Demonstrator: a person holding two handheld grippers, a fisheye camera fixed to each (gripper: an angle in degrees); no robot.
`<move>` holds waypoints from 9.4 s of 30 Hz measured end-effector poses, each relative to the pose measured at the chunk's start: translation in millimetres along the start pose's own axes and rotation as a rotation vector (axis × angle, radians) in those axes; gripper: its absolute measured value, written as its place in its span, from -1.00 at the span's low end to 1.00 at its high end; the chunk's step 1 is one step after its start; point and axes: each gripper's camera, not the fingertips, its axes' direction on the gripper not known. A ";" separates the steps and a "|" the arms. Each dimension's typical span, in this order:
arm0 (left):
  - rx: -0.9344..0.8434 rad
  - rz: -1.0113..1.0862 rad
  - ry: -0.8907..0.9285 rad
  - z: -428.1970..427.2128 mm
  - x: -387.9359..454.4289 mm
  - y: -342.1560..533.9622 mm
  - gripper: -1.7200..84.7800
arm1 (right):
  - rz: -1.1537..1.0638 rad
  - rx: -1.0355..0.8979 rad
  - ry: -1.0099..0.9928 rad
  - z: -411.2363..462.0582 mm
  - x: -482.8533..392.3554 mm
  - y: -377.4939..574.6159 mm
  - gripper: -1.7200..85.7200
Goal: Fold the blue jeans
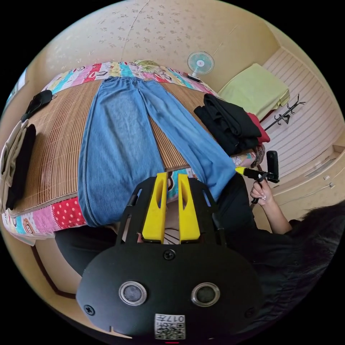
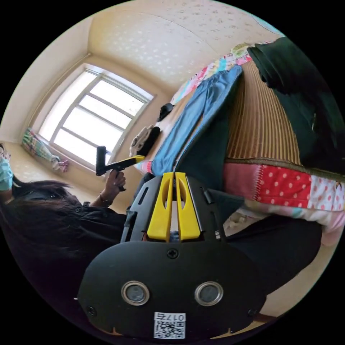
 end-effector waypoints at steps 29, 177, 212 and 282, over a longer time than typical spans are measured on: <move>-0.077 -0.201 0.478 85.6 -66.1 -26.0 -0.98 | -0.279 -0.330 -0.234 72.0 -84.2 -79.8 -0.94; -0.042 -0.346 0.457 122.9 -189.9 121.5 -0.92 | -0.085 -0.282 0.080 174.7 -141.9 -61.6 -0.89; 0.411 -0.147 0.722 12.7 -233.1 124.6 -0.95 | -0.243 0.061 -0.635 28.3 -100.2 -44.8 -0.90; 0.060 -0.430 0.705 161.0 -223.3 80.7 -0.80 | 0.122 -0.052 -0.387 136.9 -3.7 -153.6 -0.74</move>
